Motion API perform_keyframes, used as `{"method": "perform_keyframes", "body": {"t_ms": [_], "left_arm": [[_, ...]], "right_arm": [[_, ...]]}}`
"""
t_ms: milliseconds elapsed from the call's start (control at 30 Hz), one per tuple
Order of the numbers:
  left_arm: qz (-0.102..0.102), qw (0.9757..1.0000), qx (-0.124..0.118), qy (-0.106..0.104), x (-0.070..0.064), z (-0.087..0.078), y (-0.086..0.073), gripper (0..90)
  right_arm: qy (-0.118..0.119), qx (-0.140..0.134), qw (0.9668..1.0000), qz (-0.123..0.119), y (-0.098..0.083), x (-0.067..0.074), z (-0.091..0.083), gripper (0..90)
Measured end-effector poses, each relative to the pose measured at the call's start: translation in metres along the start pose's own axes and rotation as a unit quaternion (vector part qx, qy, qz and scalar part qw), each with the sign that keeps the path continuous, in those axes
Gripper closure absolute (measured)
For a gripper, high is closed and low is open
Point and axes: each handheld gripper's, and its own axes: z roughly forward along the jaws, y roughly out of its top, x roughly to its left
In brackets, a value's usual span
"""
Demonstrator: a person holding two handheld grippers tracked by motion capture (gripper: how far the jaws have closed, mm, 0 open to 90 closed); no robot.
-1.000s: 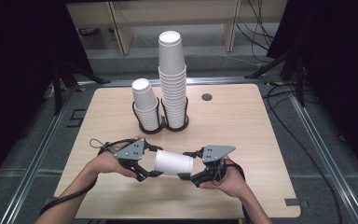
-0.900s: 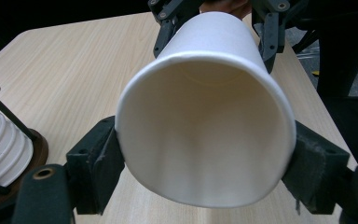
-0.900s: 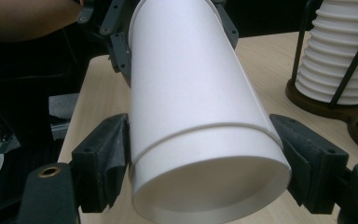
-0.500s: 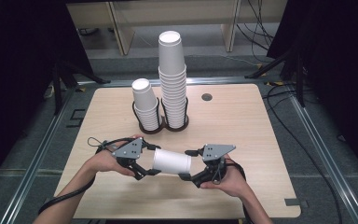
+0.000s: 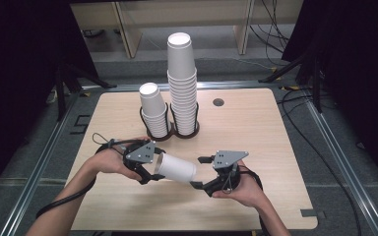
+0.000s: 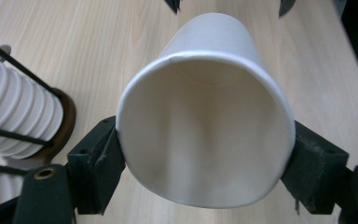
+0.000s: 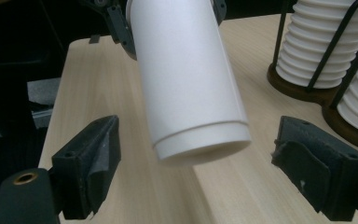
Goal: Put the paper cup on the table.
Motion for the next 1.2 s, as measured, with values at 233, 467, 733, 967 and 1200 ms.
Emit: {"method": "perform_keyframes", "body": {"t_ms": [233,467,733,967,1200], "left_arm": [[0.042,0.9955,0.085,-0.008,0.003,-0.004,0.024,22.2],[0.058,0.9879,0.141,-0.029,0.004,-0.001,0.039,22.5],[0.093,0.9754,0.196,-0.036,0.007,0.002,0.054,22.8],[0.100,0.9710,0.214,-0.038,0.009,0.003,0.059,22.8],[0.105,0.9700,0.216,-0.039,0.009,0.005,0.062,22.7]], "right_arm": [[-0.013,0.027,0.9995,-0.004,0.007,0.001,0.003,18.9],[-0.012,0.053,0.9984,-0.015,0.013,0.003,0.009,20.4],[-0.010,0.076,0.9968,-0.019,0.021,0.004,0.022,21.2],[-0.010,0.079,0.9964,-0.029,0.026,0.004,0.033,21.9],[-0.008,0.088,0.9956,-0.032,0.027,0.004,0.043,22.5]]}}
